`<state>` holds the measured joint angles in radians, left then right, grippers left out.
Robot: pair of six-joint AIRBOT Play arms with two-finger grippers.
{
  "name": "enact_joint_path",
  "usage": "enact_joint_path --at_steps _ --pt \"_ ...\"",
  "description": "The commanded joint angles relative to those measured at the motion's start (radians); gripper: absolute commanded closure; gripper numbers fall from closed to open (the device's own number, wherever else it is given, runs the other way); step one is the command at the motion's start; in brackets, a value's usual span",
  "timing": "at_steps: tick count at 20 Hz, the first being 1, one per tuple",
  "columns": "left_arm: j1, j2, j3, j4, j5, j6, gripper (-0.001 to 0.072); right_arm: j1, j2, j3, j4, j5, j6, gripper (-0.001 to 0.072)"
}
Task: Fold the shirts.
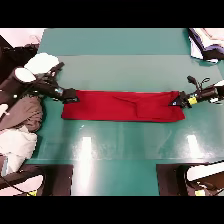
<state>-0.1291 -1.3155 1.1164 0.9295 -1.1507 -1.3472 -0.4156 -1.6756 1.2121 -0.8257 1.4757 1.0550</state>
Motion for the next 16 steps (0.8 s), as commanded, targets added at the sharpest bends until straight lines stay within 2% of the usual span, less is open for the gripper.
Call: enact_joint_path --at_steps 1,4,9,13,16 --pt "-0.126 -0.082 0.067 -0.018 0.061 -0.015 0.0679 0.017 0.101 0.016 0.051 0.006 0.013 0.0697" --pt "-0.243 -0.241 0.237 -0.021 0.062 -0.015 0.0679 0.068 0.198 0.122 0.054 0.011 0.142 0.0698" --pt "-0.38 -0.516 0.526 -0.023 0.118 -0.054 0.068 0.233 0.256 0.355 0.099 0.055 0.279 0.0698" --pt "-0.411 -0.655 0.65 -0.033 0.124 -0.076 0.0679 0.397 0.22 0.518 0.097 0.063 0.341 0.0698" --pt "-0.403 -0.669 0.656 -0.013 0.162 -0.093 0.0679 0.503 0.149 0.638 0.096 0.066 0.361 0.0699"
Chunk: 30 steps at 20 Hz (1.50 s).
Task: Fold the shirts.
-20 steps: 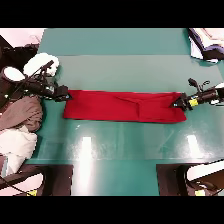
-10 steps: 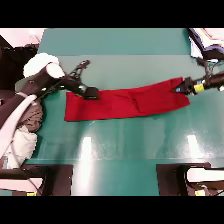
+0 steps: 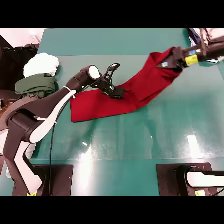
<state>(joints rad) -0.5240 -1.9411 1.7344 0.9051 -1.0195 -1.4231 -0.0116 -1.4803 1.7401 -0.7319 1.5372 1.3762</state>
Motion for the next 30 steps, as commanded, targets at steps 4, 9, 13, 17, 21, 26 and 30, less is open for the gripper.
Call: enact_joint_path --at_steps 4,9,13,17,21,26,30 --pt "0.043 -0.031 0.065 0.045 -0.055 -0.018 0.068 0.212 -0.166 0.257 -0.004 0.011 0.059 0.0699" --pt "0.211 0.125 0.077 0.313 -0.227 -0.018 0.068 0.32 -0.242 0.283 -0.005 -0.027 0.059 0.0699" --pt "0.376 0.303 0.077 0.423 -0.339 -0.011 0.0679 0.402 -0.243 0.186 -0.004 -0.182 -0.02 0.0697" --pt "0.473 0.437 0.077 0.429 -0.36 -0.01 0.0679 0.515 -0.344 0.243 -0.003 -0.264 -0.061 0.0695" --pt "0.482 0.492 0.077 0.435 -0.362 -0.01 0.0679 0.651 -0.498 0.361 0.053 -0.364 -0.152 0.0252" --pt "0.482 0.492 0.077 0.436 -0.405 -0.009 0.0679 0.623 -0.396 0.19 0.029 -0.278 -0.184 0.0117" --pt "0.482 0.491 0.077 0.423 -0.41 -0.009 0.0679 0.429 -0.247 -0.087 -0.169 -0.218 -0.143 0.0117"
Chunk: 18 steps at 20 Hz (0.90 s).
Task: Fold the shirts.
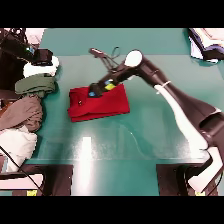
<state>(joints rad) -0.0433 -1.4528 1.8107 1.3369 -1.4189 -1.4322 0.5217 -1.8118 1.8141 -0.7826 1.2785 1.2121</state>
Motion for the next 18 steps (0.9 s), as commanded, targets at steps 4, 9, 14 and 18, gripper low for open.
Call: enact_joint_path --at_steps 4,9,14,18 --pt "0.002 -0.002 0.0 -0.013 -0.008 -0.001 0.0679 -0.344 0.14 -0.366 -0.116 -0.022 0.055 0.0116" --pt "0.002 -0.002 0.0 -0.07 0.0 0.0 0.0679 -0.371 0.016 -0.423 0.065 -0.07 0.035 0.0116" --pt "0.002 -0.002 0.0 -0.07 0.001 0.0 0.0679 -0.268 -0.106 -0.388 0.243 -0.129 -0.029 0.0117" --pt "0.002 -0.002 0.0 -0.069 0.0 0.0 0.0679 -0.183 -0.167 -0.247 0.241 -0.147 -0.028 0.0256"
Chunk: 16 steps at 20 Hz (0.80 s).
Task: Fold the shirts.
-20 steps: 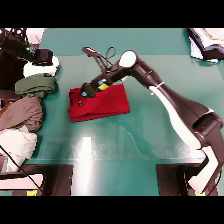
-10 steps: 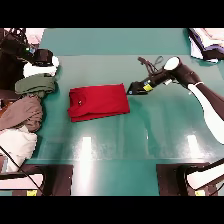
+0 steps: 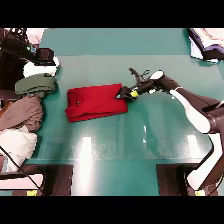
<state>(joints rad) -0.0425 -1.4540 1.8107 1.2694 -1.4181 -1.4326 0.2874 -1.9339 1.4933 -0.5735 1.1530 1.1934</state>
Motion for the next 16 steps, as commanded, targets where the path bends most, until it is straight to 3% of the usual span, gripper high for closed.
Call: enact_joint_path --at_steps 1,2,3,6,9,16 --pt "0.001 0.0 0.0 -0.002 -0.003 0.0 0.0678 0.069 -0.058 0.108 0.031 -0.034 -0.01 0.0425" --pt "0.001 0.0 0.0 -0.001 -0.005 0.0 0.0679 0.084 -0.068 0.136 0.024 -0.043 -0.011 0.0613" --pt "0.001 0.0 0.0 0.004 -0.005 0.0 0.0679 0.093 -0.072 0.155 0.025 -0.048 -0.016 0.0695" --pt "0.001 0.0 0.0 0.011 -0.011 0.0 0.0679 0.091 -0.046 0.168 0.023 -0.027 -0.023 0.0698" --pt "0.001 0.0 0.0 0.012 -0.038 0.001 0.0679 0.003 0.076 0.04 0.023 -0.042 -0.023 0.0698" --pt "0.001 0.0 0.0 0.013 -0.038 0.0 0.0679 -0.509 0.542 -0.426 -0.138 -0.156 -0.028 0.0698"
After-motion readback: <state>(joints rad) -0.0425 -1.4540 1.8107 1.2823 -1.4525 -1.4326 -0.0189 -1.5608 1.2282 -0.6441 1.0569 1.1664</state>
